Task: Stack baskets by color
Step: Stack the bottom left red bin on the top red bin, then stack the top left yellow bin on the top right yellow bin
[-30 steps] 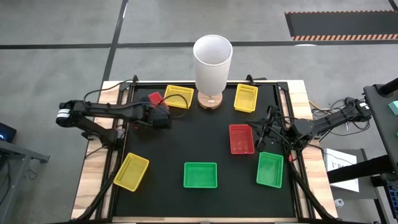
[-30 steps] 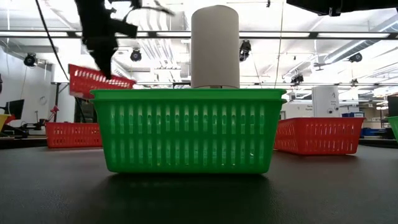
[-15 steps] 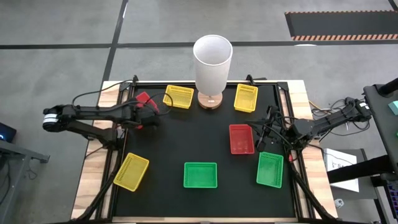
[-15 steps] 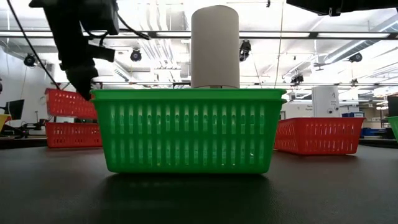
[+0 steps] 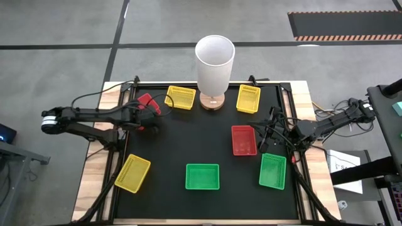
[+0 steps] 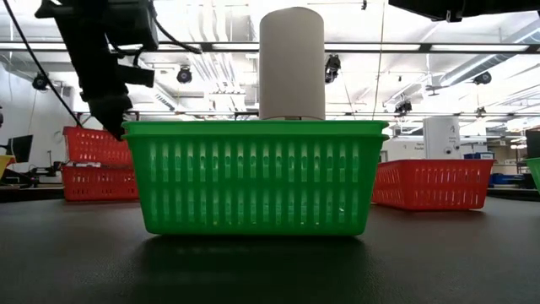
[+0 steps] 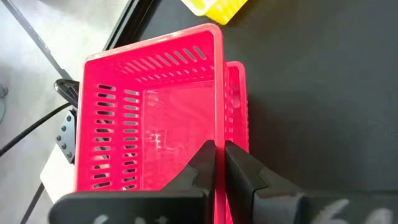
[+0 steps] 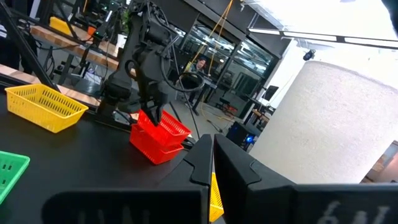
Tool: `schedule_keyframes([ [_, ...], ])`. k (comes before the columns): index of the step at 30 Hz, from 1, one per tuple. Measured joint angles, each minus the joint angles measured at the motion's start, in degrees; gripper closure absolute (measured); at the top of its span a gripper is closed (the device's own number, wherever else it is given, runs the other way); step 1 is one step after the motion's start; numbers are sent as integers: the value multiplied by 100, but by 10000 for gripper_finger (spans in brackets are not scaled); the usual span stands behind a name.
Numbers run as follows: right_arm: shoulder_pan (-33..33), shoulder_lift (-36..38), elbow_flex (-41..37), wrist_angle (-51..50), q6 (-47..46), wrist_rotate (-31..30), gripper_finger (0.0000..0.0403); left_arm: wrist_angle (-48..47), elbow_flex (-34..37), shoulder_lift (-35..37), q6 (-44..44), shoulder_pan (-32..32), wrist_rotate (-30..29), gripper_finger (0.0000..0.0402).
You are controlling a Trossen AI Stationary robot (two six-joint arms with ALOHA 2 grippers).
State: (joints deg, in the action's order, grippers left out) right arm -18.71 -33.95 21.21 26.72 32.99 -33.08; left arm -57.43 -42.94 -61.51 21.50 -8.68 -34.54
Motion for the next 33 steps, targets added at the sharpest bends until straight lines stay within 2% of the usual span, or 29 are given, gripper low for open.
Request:
schedule_keyframes([
  [9,-1,0,0,-27,-22,0,394,6,2,-536,15,-73,-2,400],
  [23,1,0,0,-80,0,0,394,25,1,-982,24,-73,19,343],
  [26,0,0,0,-97,0,0,394,8,-41,-943,53,-73,178,339],
  [31,1,0,0,-112,0,0,394,-37,-138,-899,83,-73,952,338],
  [33,-1,0,0,-118,0,0,394,-46,-205,-899,82,-73,1062,338],
])
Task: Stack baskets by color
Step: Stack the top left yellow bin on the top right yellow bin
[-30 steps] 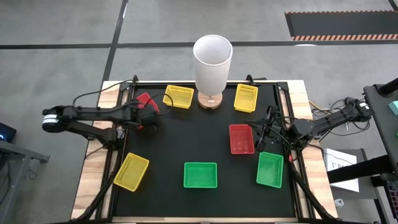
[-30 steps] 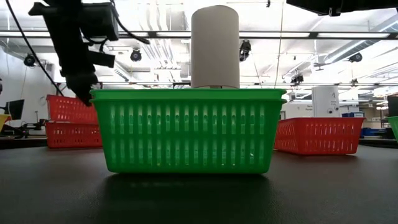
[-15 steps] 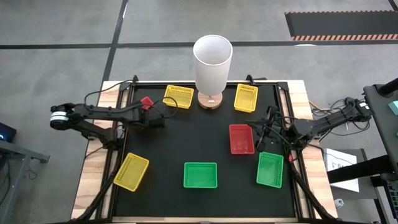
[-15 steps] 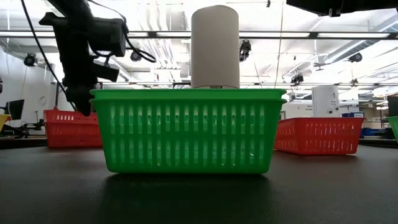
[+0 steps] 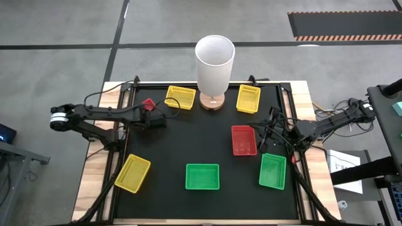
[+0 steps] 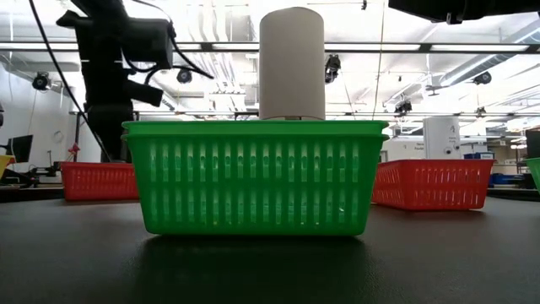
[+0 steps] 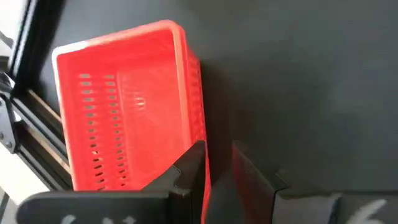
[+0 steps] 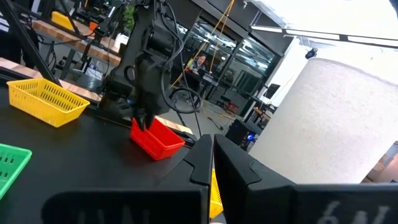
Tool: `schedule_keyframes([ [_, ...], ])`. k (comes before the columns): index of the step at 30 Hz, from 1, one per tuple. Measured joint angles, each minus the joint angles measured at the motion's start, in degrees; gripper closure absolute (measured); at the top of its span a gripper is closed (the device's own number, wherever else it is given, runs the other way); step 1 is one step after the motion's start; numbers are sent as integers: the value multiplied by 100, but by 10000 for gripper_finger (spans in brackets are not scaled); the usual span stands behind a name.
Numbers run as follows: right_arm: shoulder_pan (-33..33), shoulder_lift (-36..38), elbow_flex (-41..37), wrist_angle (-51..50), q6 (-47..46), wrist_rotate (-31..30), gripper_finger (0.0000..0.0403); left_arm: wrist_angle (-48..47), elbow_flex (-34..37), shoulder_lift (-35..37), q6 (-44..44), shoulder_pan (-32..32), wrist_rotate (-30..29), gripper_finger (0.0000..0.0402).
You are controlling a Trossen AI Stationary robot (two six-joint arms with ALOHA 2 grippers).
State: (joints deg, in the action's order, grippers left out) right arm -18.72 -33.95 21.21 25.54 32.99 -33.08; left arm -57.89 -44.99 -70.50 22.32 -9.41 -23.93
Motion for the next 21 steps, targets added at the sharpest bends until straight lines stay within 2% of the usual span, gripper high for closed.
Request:
schedule_keyframes([
  [7,0,0,0,-4,-53,0,394,6,-463,4,-12,5,65,338],
  [10,2,0,0,-2,-87,0,394,414,-692,8,127,95,193,338],
  [14,1,0,0,-2,-87,0,394,2047,-699,68,-17,501,271,338],
  [21,0,0,0,-2,-201,0,394,4967,-399,47,-1211,1383,291,338],
])
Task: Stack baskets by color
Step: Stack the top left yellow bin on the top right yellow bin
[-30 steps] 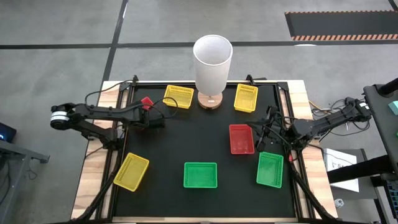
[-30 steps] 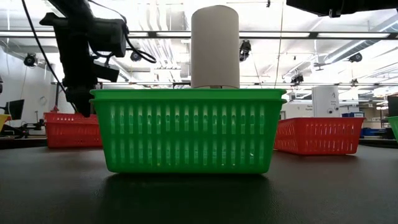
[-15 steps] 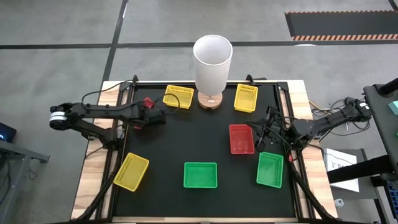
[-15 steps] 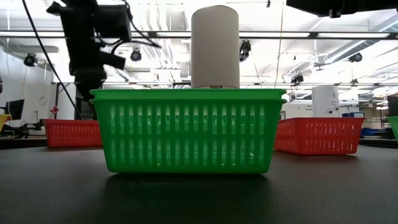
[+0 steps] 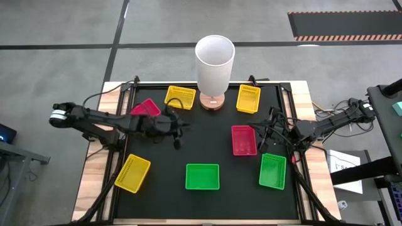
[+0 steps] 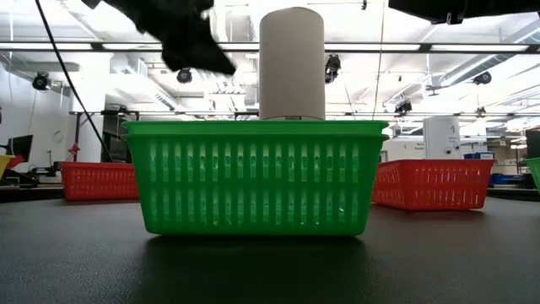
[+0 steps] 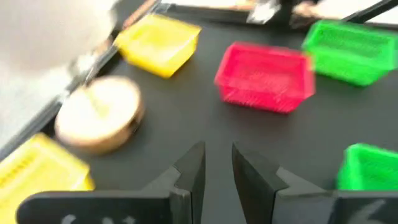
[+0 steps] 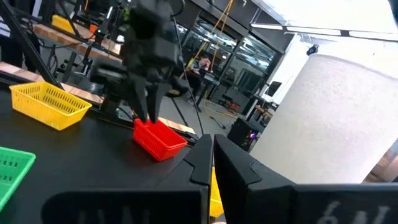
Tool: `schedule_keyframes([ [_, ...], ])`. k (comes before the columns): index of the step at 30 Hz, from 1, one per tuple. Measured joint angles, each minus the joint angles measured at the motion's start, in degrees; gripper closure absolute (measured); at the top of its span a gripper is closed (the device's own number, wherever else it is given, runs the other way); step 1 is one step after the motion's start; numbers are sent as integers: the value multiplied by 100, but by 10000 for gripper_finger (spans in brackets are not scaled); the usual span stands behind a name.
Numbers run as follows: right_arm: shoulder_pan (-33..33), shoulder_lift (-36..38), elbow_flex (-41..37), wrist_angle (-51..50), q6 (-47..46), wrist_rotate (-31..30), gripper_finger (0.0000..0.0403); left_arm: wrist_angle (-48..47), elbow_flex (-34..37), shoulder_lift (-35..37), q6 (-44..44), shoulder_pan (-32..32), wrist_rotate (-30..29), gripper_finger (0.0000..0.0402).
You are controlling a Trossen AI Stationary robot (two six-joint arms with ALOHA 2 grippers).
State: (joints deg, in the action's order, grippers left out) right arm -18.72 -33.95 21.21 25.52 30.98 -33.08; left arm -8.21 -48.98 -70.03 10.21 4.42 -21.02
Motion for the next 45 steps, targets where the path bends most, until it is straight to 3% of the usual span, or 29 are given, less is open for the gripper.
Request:
schedule_keyframes([
  [6,2,0,0,0,-182,2,394,784,33,-133,-375,362,-4,338],
  [15,2,0,0,0,-395,2,394,786,64,-347,-500,386,-27,338],
  [24,0,0,0,-122,-555,2,392,787,62,-478,-1296,326,-386,338],
  [29,2,2,0,-122,-634,2,371,736,62,-600,-1550,-192,-472,338],
  [37,0,2,0,-120,-744,0,315,440,62,-1117,-2219,-1412,424,336],
  [45,1,2,0,-122,-700,-13,279,122,59,-1629,-2465,-2368,465,260],
])
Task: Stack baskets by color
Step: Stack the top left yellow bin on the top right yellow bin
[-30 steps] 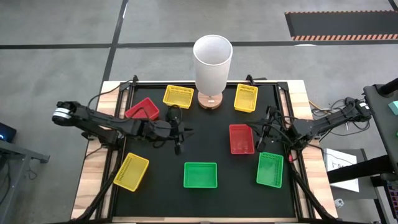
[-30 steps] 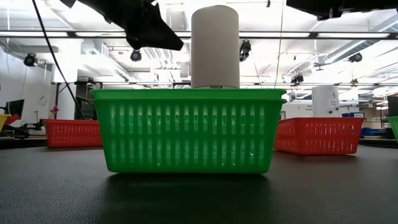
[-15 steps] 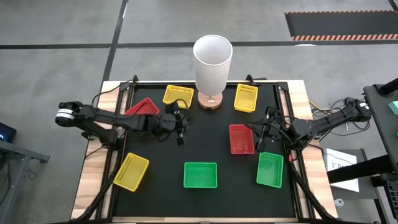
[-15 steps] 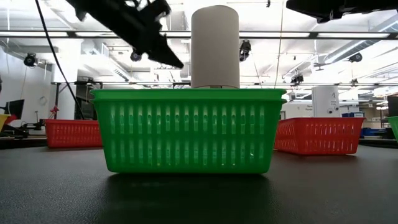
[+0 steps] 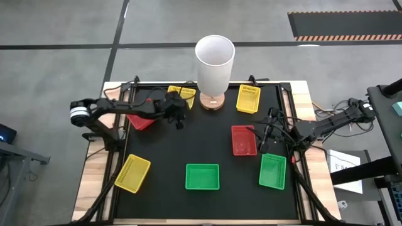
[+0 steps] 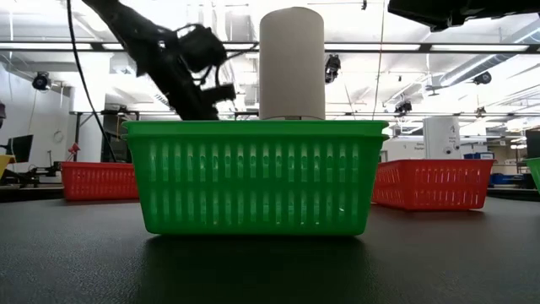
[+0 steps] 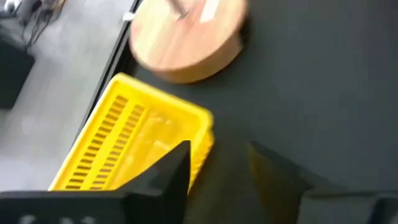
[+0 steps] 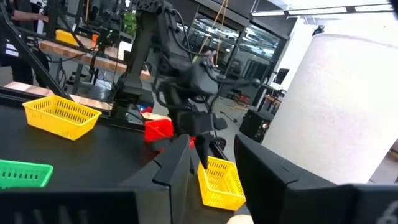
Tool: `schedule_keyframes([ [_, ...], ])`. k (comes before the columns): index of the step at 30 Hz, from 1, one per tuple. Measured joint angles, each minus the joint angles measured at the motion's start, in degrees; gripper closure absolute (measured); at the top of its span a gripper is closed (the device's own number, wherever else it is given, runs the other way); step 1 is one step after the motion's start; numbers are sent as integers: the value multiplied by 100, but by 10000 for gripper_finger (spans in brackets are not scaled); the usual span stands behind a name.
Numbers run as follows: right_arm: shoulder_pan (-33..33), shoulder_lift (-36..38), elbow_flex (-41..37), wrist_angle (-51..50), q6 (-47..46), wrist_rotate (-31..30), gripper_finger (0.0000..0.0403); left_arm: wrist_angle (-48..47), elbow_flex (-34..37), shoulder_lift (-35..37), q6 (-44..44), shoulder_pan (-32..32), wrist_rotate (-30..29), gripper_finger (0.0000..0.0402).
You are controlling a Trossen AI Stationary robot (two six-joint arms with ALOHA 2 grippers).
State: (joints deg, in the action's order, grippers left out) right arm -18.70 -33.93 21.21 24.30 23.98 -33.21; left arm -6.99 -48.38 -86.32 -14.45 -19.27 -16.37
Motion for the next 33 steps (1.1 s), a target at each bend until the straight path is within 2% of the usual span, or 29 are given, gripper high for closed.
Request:
schedule_keyframes([
  [3,-1,0,1,-2,12,-25,271,64,-26,-222,-174,-179,-1,235],
  [7,-2,0,0,-5,56,-101,264,367,-26,-569,-498,-216,29,229],
  [18,-2,0,2,-20,53,-140,261,715,-68,-811,-567,-216,-14,228],
  [29,1,0,2,-20,51,-140,261,1590,-87,-1289,-491,-214,-45,229],
  [33,-2,0,2,-29,58,-140,261,1577,-89,-1340,-471,-212,-57,246],
])
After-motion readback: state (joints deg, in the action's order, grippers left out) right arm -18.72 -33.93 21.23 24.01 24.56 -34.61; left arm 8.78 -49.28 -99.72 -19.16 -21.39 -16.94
